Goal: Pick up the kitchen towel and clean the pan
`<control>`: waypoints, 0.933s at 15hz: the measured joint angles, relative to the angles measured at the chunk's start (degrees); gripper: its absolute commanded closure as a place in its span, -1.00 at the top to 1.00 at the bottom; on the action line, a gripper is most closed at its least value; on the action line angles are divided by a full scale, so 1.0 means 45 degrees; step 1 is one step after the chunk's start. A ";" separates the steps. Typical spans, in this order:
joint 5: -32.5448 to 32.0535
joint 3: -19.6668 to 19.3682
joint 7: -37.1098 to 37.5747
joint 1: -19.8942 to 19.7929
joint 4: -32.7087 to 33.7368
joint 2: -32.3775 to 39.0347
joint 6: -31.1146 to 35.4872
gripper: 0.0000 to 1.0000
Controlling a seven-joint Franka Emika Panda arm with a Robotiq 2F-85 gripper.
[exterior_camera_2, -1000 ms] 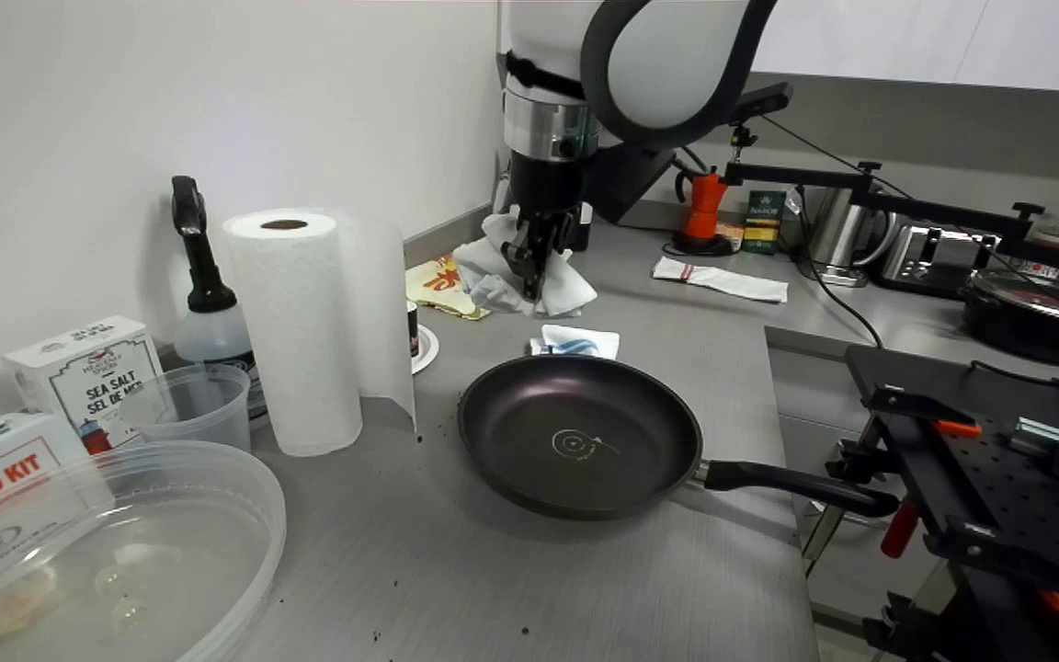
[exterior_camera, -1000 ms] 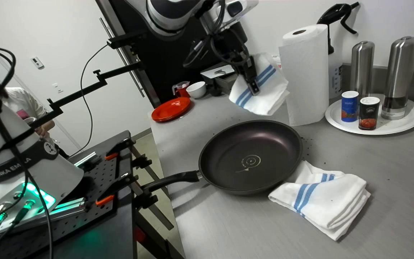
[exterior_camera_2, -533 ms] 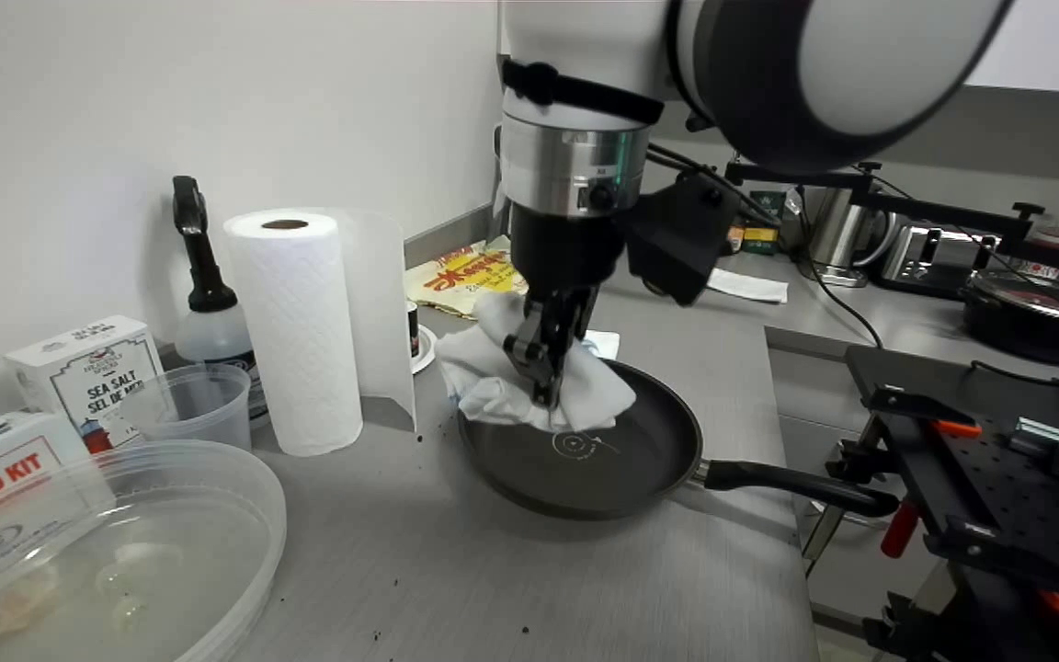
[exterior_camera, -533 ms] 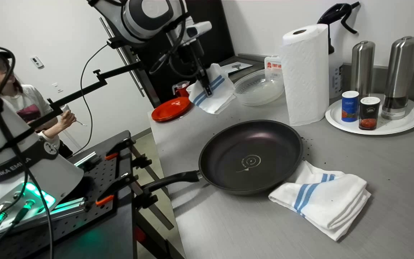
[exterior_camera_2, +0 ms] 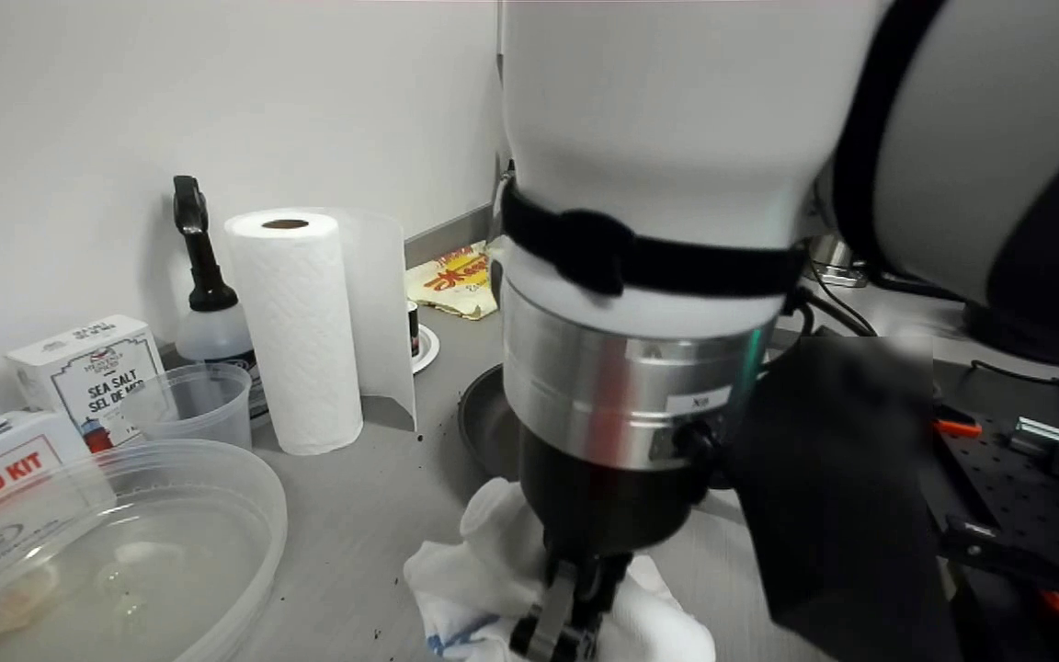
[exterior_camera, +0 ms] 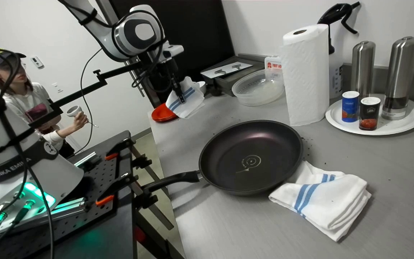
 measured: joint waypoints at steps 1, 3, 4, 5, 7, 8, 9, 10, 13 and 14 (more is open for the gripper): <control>-0.0028 -0.0008 0.0241 0.0140 0.0061 0.0217 0.0210 -0.91; -0.0066 -0.0155 0.0582 0.0345 0.0288 0.0715 0.0654 -0.91; -0.0074 -0.0298 0.0687 0.0429 0.0451 0.0994 0.0870 -0.91; -0.0075 -0.0469 0.0746 0.0511 0.0637 0.1289 0.1056 -0.91; -0.0075 -0.0861 0.0756 0.0670 0.1076 0.1917 0.1336 -0.91; -0.0075 -0.1086 0.0756 0.0773 0.1304 0.2237 0.1425 -0.91; -0.0075 -0.1312 0.0756 0.0872 0.1538 0.2558 0.1488 -0.91; -0.0075 -0.1535 0.0756 0.0966 0.1766 0.2876 0.1524 -0.91; -0.0069 -0.2110 0.0755 0.1151 0.2392 0.3744 0.1543 -0.91; -0.0063 -0.2256 0.0755 0.1171 0.2575 0.3995 0.1543 -0.91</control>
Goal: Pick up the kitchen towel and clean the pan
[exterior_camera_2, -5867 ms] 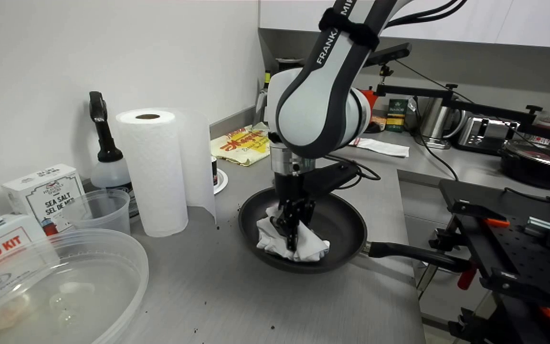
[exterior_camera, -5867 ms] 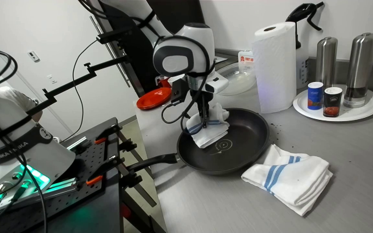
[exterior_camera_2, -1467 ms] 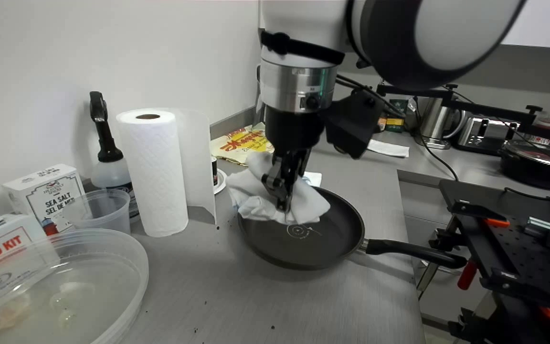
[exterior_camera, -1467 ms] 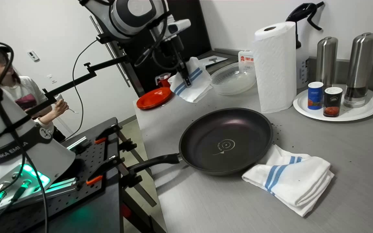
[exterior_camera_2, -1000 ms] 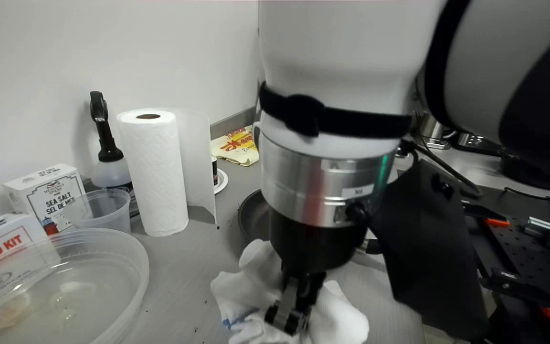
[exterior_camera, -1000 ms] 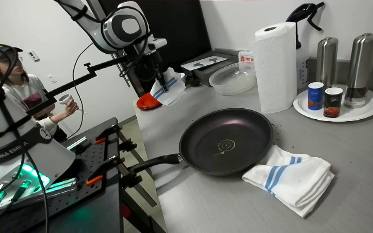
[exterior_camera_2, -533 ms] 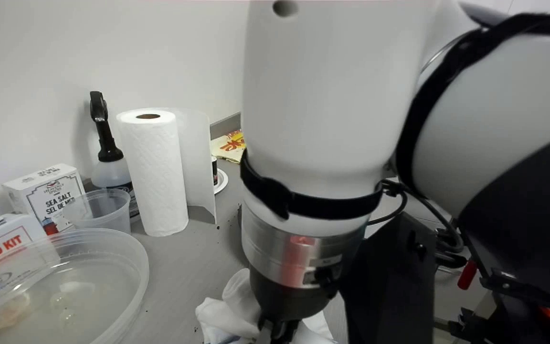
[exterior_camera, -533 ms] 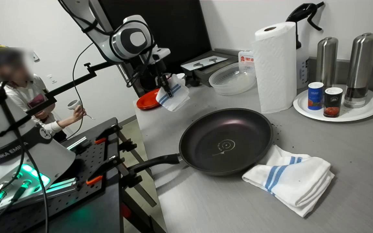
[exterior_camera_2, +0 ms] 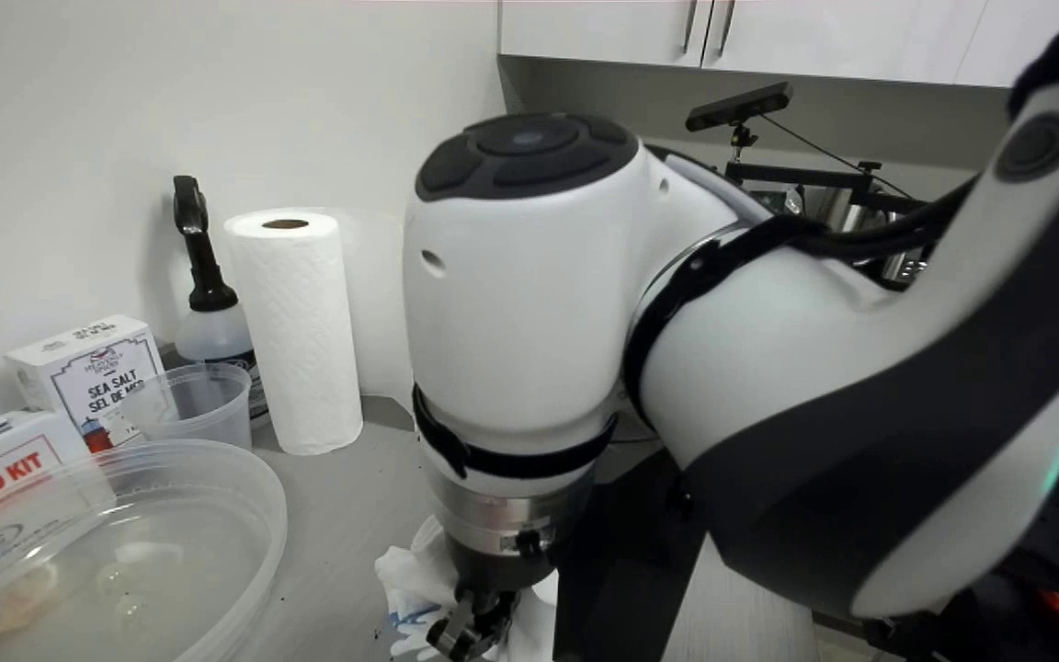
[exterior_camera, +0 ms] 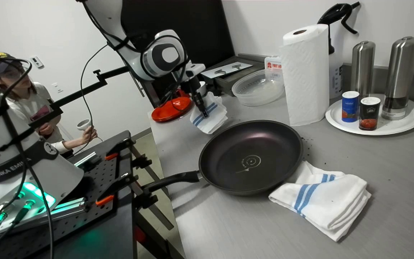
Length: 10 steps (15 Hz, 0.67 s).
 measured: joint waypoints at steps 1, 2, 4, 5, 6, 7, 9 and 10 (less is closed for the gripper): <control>0.0006 -0.0132 0.0000 0.0002 0.0171 0.0242 0.0000 -0.91; 0.0017 -0.0261 -0.0001 -0.0001 0.0337 0.0468 0.0000 -0.91; 0.0041 -0.0514 -0.0002 -0.0008 0.0618 0.0842 0.0000 -0.91; 0.0060 -0.0626 -0.0002 -0.0021 0.0734 0.0997 0.0000 -0.91; 0.0080 -0.0720 -0.0003 -0.0040 0.0817 0.1127 -0.0001 -0.16; 0.0094 -0.0788 -0.0005 -0.0076 0.0880 0.1231 -0.0002 -0.11; 0.0127 -0.0859 -0.0007 -0.0170 0.0946 0.1375 -0.0005 0.16; 0.0156 -0.0858 -0.0024 -0.0232 0.0948 0.1395 -0.0010 0.30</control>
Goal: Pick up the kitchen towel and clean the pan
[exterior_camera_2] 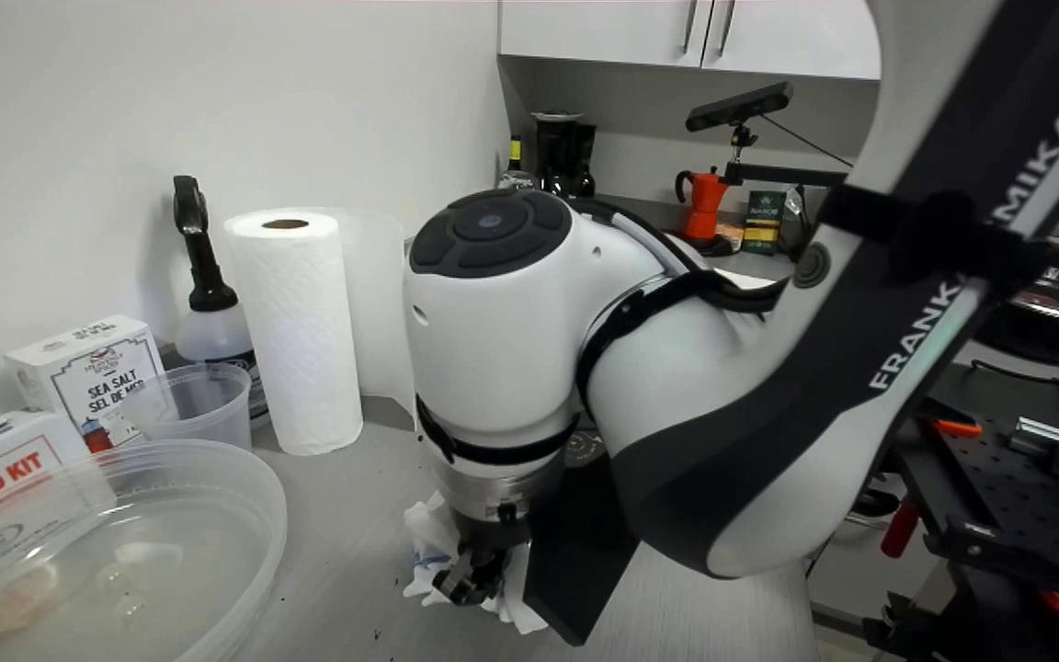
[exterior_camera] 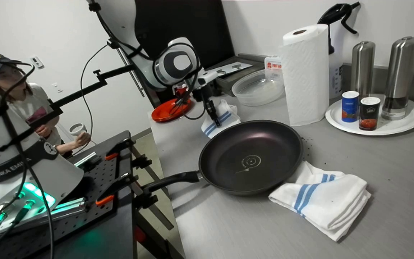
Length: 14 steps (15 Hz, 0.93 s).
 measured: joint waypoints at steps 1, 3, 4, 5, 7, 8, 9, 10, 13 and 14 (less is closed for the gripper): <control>0.0048 0.0035 -0.0055 -0.0083 0.0000 -0.0001 -0.0022 0.48; 0.0240 0.0309 -0.0353 -0.0402 -0.0002 -0.0045 -0.0102 0.73; 0.0398 0.0578 -0.0621 -0.0672 -0.0002 -0.0104 -0.0179 0.89; 0.0589 0.0907 -0.0951 -0.1001 -0.0006 -0.0188 -0.0286 0.97; 0.1221 0.1819 -0.1888 -0.1920 -0.0041 -0.0532 -0.0763 1.00; 0.1640 0.2355 -0.2462 -0.2481 -0.0067 -0.0786 -0.1088 1.00; 0.2033 0.2838 -0.3010 -0.3015 -0.0097 -0.1062 -0.1401 1.00; 0.2425 0.3266 -0.3559 -0.3528 -0.0132 -0.1374 -0.1702 1.00; 0.3444 0.4031 -0.5024 -0.4732 -0.0324 -0.2472 -0.2584 1.00; 0.3666 0.4156 -0.5479 -0.5034 -0.0419 -0.2874 -0.2945 1.00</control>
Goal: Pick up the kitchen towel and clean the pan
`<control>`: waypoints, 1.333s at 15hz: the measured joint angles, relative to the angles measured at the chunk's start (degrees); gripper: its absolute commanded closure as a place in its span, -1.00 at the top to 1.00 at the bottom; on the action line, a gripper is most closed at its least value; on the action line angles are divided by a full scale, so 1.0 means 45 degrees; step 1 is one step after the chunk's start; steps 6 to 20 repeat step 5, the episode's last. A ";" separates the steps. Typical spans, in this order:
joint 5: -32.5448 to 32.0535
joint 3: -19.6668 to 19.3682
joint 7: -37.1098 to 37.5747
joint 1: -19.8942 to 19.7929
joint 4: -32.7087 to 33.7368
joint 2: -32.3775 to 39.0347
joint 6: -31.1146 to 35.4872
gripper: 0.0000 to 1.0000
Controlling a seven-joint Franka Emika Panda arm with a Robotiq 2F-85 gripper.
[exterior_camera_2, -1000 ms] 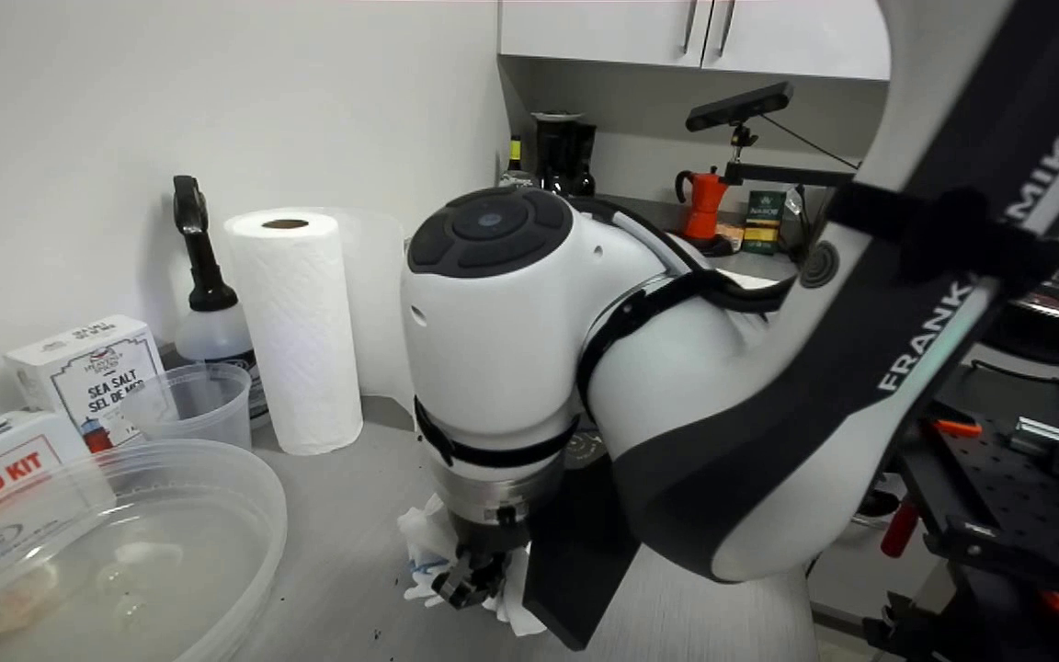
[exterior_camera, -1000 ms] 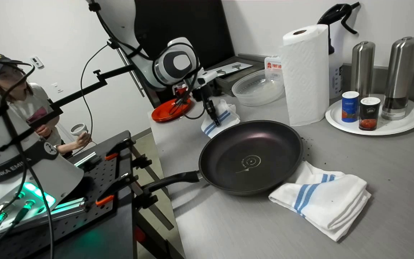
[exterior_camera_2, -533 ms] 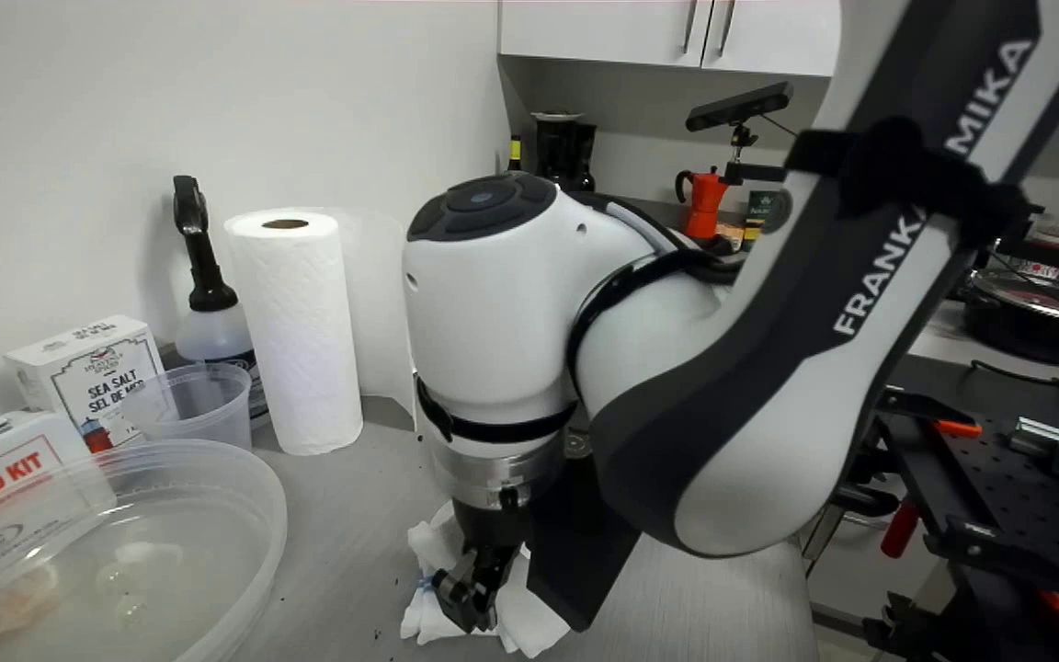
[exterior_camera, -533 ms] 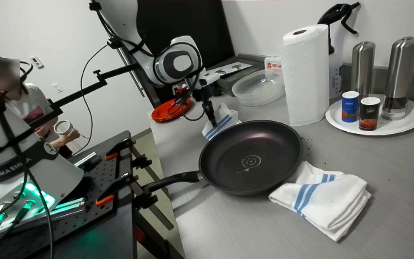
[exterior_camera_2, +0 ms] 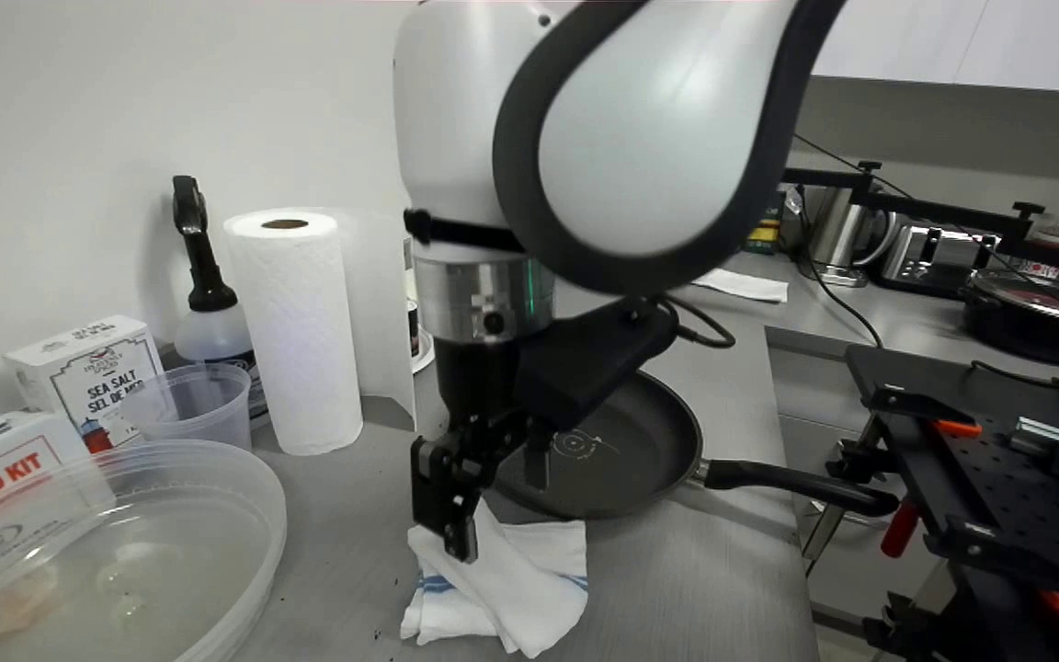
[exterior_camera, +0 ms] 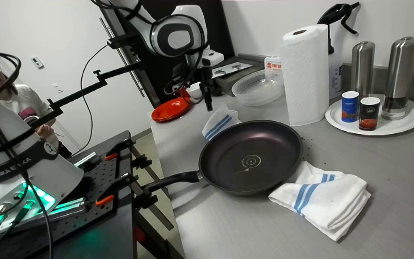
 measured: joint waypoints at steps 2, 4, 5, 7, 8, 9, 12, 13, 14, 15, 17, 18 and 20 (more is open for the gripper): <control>0.0245 0.0140 -0.0919 -0.0512 -0.0286 -0.0897 -0.0848 1.00; 0.0326 0.0156 -0.1511 -0.0841 -0.0579 -0.1717 -0.1589 1.00; 0.0326 0.0117 -0.1511 -0.0842 -0.0584 -0.1771 -0.1586 1.00; 0.0326 0.0117 -0.1511 -0.0842 -0.0584 -0.1771 -0.1586 1.00; 0.0326 0.0117 -0.1511 -0.0842 -0.0584 -0.1771 -0.1586 1.00; 0.0326 0.0117 -0.1511 -0.0842 -0.0584 -0.1771 -0.1586 1.00; 0.0326 0.0117 -0.1511 -0.0842 -0.0584 -0.1771 -0.1586 1.00; 0.0326 0.0117 -0.1511 -0.0842 -0.0584 -0.1771 -0.1586 1.00; 0.0326 0.0117 -0.1511 -0.0842 -0.0584 -0.1771 -0.1586 1.00; 0.0326 0.0117 -0.1511 -0.0842 -0.0584 -0.1771 -0.1586 1.00; 0.0326 0.0117 -0.1511 -0.0842 -0.0584 -0.1771 -0.1586 1.00; 0.0326 0.0117 -0.1511 -0.0842 -0.0584 -0.1771 -0.1586 1.00; 0.0326 0.0117 -0.1511 -0.0842 -0.0584 -0.1771 -0.1586 1.00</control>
